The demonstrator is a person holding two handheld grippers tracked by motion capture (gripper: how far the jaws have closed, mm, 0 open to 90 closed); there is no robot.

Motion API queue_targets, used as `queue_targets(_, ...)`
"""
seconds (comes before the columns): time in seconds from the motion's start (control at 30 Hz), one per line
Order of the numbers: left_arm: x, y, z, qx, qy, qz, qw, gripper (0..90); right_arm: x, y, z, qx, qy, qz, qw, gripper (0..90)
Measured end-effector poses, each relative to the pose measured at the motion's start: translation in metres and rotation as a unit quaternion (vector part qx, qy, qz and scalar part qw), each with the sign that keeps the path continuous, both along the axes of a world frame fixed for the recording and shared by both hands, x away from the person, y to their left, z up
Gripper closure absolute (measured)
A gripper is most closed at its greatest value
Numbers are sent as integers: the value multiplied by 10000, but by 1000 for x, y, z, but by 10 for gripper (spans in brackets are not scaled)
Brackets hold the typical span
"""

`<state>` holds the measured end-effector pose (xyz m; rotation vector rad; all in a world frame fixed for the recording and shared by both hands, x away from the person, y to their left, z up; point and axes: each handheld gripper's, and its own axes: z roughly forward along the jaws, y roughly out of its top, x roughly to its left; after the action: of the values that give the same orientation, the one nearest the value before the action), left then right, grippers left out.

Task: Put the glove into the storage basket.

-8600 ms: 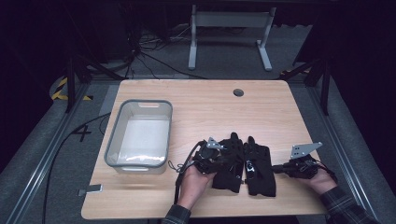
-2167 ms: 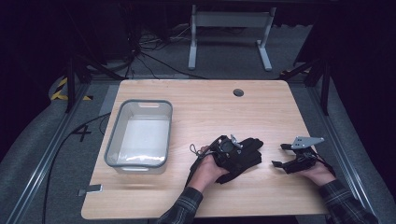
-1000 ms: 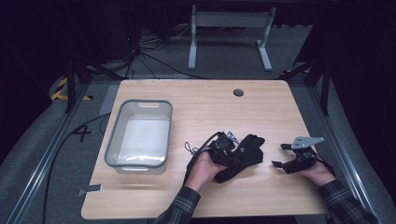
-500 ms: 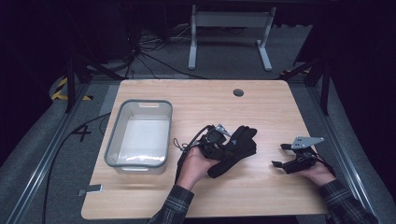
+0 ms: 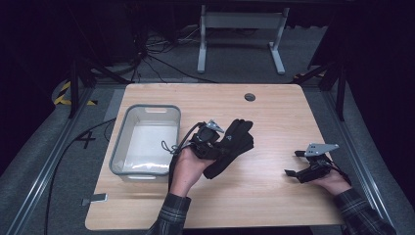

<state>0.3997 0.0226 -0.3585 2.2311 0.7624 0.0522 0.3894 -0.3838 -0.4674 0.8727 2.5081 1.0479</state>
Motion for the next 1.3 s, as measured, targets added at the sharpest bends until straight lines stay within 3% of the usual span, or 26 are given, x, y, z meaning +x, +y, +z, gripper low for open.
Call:
queue_targets(0.4, 0, 48, 15, -38, -127, 588, 9982, 678, 0, 0, 0, -2, 14, -9, 10000, 67)
queue_targets(0.67, -1, 77, 21, -48, -214, 971, 9950, 678, 0, 0, 0, -2, 14, -5, 10000, 67)
queue_targets(0.93, -4, 106, 23, -51, -308, 1365, 9902, 678, 0, 0, 0, -1, 16, -6, 10000, 66)
queue_targets(1.3, -9, 152, 20, -98, -358, 1997, 9792, 678, 0, 0, 0, -1, 14, -5, 10000, 66)
